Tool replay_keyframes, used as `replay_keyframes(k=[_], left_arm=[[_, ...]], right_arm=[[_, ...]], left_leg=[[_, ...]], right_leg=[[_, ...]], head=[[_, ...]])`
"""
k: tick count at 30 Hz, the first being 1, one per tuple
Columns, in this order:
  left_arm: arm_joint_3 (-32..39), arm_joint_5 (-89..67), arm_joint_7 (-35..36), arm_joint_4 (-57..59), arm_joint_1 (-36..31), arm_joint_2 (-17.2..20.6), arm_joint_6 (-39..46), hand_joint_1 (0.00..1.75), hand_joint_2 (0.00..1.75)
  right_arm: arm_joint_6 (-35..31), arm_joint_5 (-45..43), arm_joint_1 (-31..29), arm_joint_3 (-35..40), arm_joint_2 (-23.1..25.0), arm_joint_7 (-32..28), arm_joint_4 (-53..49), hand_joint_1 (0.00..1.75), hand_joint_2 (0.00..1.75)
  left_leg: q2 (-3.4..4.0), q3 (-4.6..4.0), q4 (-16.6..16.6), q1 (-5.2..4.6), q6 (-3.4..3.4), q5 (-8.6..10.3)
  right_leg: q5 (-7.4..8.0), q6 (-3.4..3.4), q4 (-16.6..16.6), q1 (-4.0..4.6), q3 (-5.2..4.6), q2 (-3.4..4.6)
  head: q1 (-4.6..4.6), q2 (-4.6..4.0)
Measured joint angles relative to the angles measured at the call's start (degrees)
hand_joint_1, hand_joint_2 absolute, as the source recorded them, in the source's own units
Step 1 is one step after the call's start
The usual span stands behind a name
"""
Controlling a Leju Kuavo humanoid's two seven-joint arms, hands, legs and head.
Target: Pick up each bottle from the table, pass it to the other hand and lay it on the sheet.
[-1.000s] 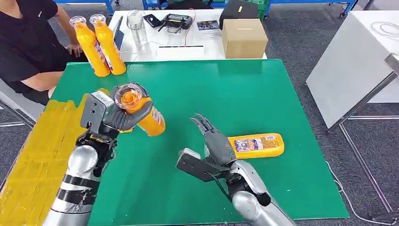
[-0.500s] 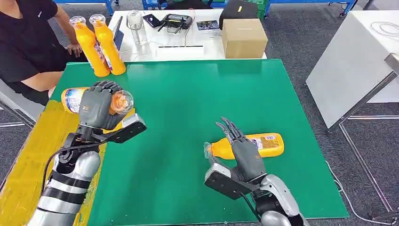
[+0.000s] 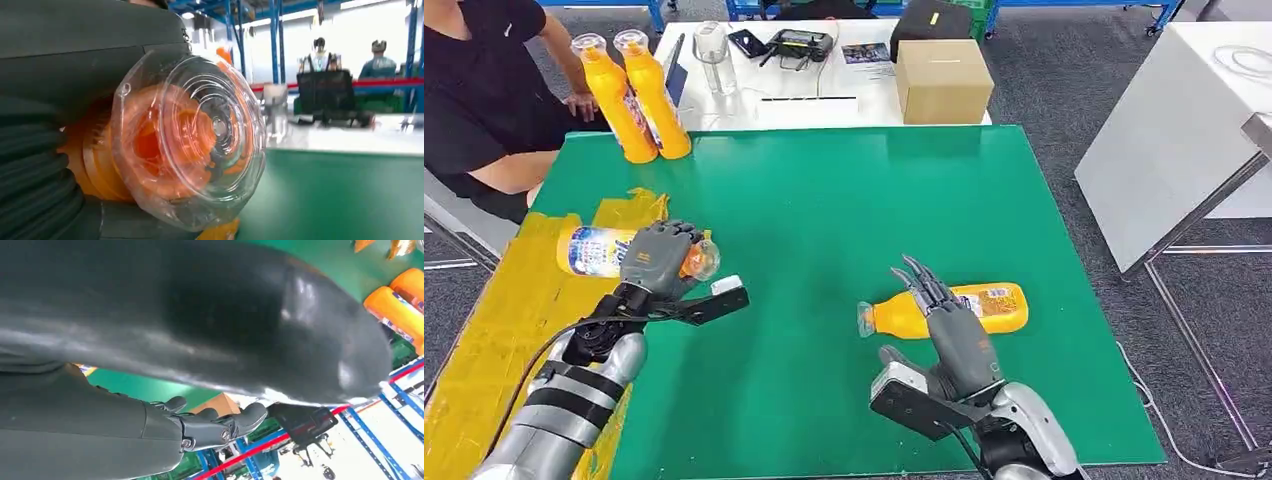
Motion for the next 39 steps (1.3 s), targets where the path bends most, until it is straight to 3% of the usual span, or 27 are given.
replay_keyframes(k=[27, 28, 29, 30, 31, 39], left_arm=[[-3.4, 4.9, -1.4, 15.4, -7.3, 2.8, -11.5, 1.75, 1.75], [-3.6, 5.4, -1.6, 15.7, -7.5, 2.9, -12.0, 1.61, 1.75], [-3.7, 5.9, -1.9, 15.9, -7.7, 3.1, -12.7, 0.0, 1.75], [-3.9, 6.2, -2.1, 16.2, -8.0, 3.3, -13.5, 0.0, 1.75], [-4.2, 6.8, -2.4, 16.5, -8.2, 3.5, -14.2, 0.0, 0.0], [-5.4, 13.0, -5.9, 19.0, -9.3, 6.1, -22.5, 0.0, 0.0]], right_arm=[[1.2, -2.0, -1.6, 0.0, -0.7, -0.3, 0.3, 0.0, 0.0], [1.4, -2.1, -1.8, 0.0, -0.6, -0.3, 0.4, 0.0, 0.0], [1.7, -2.3, -2.1, 0.0, -0.6, -0.5, 0.5, 0.0, 0.0], [1.8, -2.4, -2.5, 0.1, -0.6, -0.5, 0.6, 0.0, 0.0], [2.0, -2.7, -3.0, 0.2, -0.6, -0.7, 0.8, 0.0, 0.0], [3.6, -4.3, -7.0, 0.7, 0.0, -1.6, 3.2, 0.0, 0.0]], left_leg=[[-0.01, 0.0, 0.0, 0.0, 0.0, 0.01], [-0.01, 0.0, 0.0, 0.0, 0.0, 0.01], [-0.01, 0.0, 0.0, 0.0, 0.0, 0.01], [0.0, 0.0, 0.0, 0.0, 0.0, 0.01], [0.0, 0.0, 0.0, 0.0, 0.0, 0.01], [0.0, 0.0, 0.0, 0.02, -0.01, 0.02]], right_leg=[[0.0, 0.0, 0.0, 0.01, 0.05, -0.01], [0.0, 0.0, 0.0, 0.01, 0.05, -0.01], [0.0, 0.0, 0.0, 0.01, 0.04, 0.0], [0.0, 0.0, 0.0, 0.01, 0.04, 0.0], [0.0, 0.0, 0.0, 0.01, 0.04, 0.0], [0.0, 0.0, 0.0, 0.04, 0.04, -0.02]], head=[[0.0, 0.0], [0.0, 0.0], [0.0, 0.0], [0.0, 0.0], [0.0, 0.0], [0.0, 0.0]])
